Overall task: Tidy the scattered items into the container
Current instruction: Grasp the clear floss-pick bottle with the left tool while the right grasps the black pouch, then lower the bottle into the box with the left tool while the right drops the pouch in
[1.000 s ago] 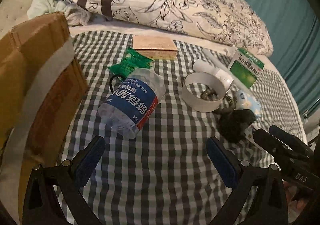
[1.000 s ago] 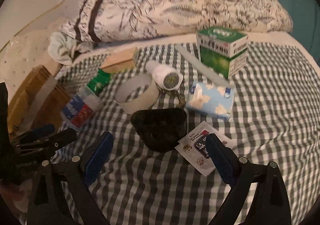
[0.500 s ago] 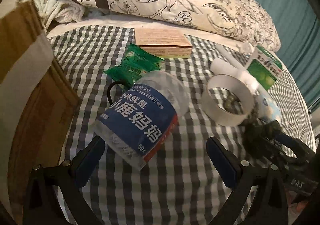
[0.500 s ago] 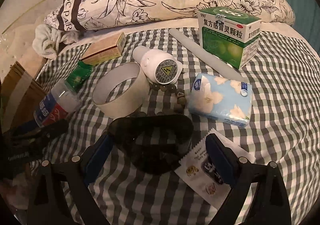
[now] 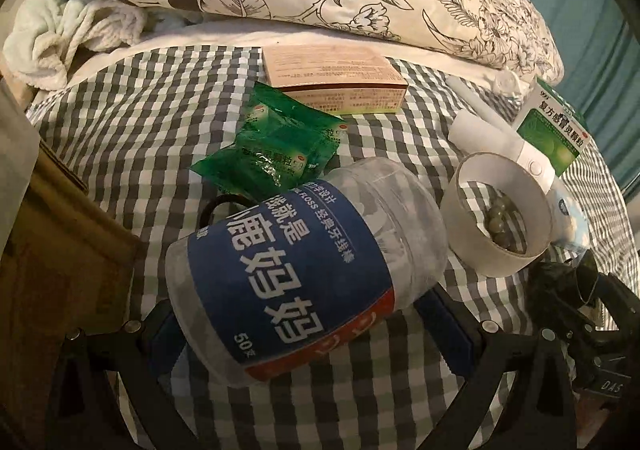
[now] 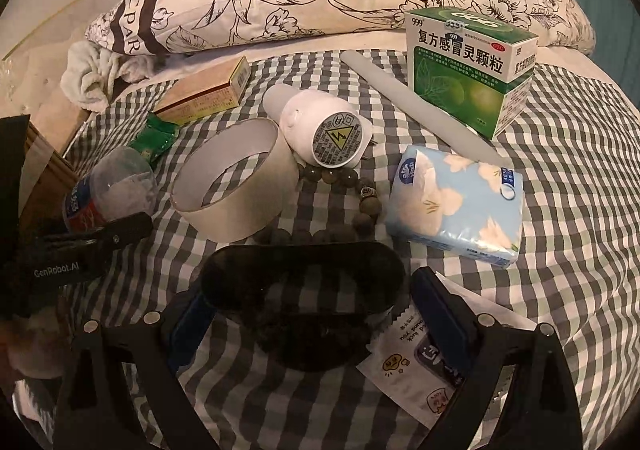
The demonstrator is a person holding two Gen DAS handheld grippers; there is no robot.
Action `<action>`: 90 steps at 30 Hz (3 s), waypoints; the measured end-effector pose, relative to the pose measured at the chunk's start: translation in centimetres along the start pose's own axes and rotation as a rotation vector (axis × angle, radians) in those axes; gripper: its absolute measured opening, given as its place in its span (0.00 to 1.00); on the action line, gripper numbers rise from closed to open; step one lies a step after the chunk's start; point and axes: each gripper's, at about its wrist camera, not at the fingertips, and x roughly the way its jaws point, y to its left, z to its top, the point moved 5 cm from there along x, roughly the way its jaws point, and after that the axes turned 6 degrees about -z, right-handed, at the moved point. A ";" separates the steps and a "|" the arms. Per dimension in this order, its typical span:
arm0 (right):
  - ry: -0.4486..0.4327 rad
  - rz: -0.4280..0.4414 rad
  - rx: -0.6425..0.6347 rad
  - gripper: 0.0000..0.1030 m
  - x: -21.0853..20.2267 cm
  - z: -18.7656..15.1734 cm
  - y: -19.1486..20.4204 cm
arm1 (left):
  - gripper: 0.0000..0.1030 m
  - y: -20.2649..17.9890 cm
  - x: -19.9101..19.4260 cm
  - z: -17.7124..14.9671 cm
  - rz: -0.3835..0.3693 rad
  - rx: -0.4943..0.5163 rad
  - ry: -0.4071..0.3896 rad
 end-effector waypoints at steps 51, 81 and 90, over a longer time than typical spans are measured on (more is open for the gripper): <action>-0.108 -0.008 -0.056 0.76 -6.5 0.0 -0.2 | 0.89 -4.0 -5.9 -4.0 -0.061 -0.255 -0.028; -0.318 0.031 -0.053 0.76 -24.2 -2.8 -0.4 | 0.89 -9.5 -23.3 -5.4 -0.058 -0.111 -0.268; -0.379 0.061 -0.068 0.76 -28.5 -2.7 2.0 | 0.89 -8.1 -29.3 -5.7 -0.059 -0.103 -0.341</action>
